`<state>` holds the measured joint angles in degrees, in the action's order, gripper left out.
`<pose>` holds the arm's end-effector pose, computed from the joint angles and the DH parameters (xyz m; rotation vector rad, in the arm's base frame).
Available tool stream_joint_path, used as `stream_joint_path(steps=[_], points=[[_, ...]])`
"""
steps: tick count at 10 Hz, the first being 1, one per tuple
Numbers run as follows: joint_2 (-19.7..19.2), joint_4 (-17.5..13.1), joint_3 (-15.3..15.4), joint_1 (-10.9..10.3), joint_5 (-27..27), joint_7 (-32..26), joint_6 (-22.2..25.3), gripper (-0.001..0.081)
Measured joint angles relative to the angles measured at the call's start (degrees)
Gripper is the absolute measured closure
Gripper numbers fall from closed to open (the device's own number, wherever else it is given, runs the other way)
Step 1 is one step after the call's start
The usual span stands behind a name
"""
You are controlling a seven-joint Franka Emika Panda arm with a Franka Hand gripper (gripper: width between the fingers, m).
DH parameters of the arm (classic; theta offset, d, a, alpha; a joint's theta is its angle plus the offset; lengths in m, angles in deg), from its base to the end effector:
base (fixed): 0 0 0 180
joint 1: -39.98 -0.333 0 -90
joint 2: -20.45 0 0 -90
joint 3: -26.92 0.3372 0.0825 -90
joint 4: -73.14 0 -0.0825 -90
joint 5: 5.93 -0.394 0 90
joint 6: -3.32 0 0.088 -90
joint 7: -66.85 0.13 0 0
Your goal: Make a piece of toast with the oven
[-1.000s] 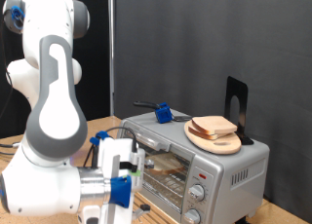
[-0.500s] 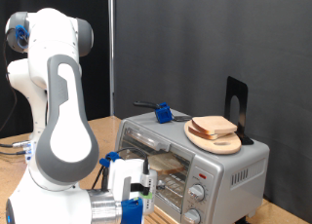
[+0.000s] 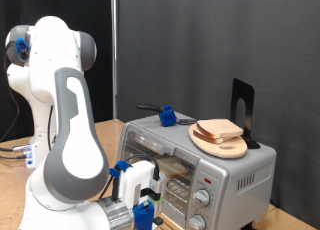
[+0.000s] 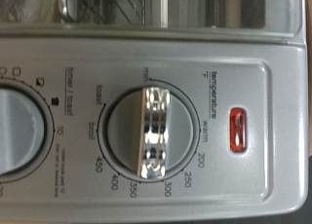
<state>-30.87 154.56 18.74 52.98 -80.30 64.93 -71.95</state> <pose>0.6785 -0.0873 0.1962 -1.6214 0.6186 0.6290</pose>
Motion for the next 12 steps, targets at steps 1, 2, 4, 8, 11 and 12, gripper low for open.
stream_joint_path(steps=[1, 2, 4, 8, 11, 12], points=[[0.14, 0.71, 0.0, -0.02, -1.2, -2.1, -1.75, 0.0006], [0.15, 1.53, 0.02, -0.03, -2.61, -4.16, -4.08, 0.0006], [-0.62, 1.76, 0.03, -0.02, -4.05, -5.38, -7.13, 0.0006], [-6.35, -3.76, 0.39, 0.08, -6.3, -3.41, -7.09, 0.0006], [-11.23, -10.8, 0.8, 0.05, -6.15, 0.72, -4.25, 0.0006], [-12.33, -12.34, 0.83, -0.08, -5.77, 1.35, -3.42, 0.0006]])
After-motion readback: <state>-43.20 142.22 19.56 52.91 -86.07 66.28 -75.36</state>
